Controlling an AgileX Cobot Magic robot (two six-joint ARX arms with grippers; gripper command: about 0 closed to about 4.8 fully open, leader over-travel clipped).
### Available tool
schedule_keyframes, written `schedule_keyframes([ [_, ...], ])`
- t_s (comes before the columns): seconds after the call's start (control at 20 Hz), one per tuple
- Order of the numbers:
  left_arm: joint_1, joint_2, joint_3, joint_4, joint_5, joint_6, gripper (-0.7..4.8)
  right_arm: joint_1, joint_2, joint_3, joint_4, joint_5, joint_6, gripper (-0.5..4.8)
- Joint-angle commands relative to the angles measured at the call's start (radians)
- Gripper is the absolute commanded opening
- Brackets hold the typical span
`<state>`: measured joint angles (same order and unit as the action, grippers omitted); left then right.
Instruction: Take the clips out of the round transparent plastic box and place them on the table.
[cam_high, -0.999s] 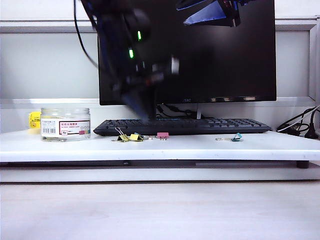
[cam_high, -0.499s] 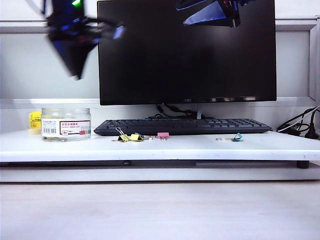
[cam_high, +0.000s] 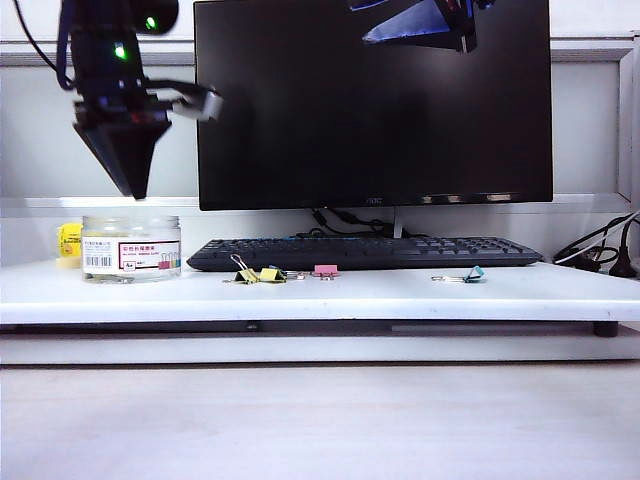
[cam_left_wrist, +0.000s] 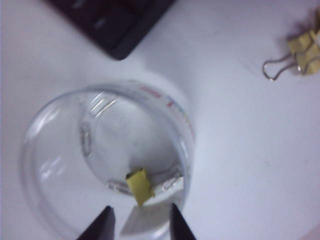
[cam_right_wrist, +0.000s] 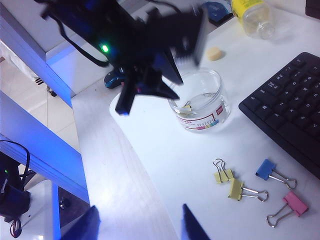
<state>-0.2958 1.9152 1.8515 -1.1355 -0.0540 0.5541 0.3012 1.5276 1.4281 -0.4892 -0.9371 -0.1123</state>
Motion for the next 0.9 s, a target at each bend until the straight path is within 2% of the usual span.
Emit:
schedule_keyframes([
  [0.05,0.001,0.027,0.0,0.03,-0.063,0.041,1.52,0.002,-0.006,0.006,-0.002,-0.013,0.005,2.12],
  [0.15,0.001,0.042,0.0,0.037,-0.104,0.078,1.51,0.002,-0.006,0.006,-0.002,-0.013,0.005,2.12],
  [0.45,0.001,0.06,0.0,0.037,-0.1,0.12,1.47,0.002,-0.006,0.006,-0.001,-0.013,0.004,2.12],
  [0.8,0.001,0.118,-0.001,0.014,-0.099,0.129,1.47,0.002,-0.006,0.006,-0.002,-0.021,0.005,2.12],
  [0.9,0.001,0.121,-0.001,0.005,-0.098,0.16,1.47,0.002,-0.006,0.006,-0.002,-0.035,0.005,2.12],
])
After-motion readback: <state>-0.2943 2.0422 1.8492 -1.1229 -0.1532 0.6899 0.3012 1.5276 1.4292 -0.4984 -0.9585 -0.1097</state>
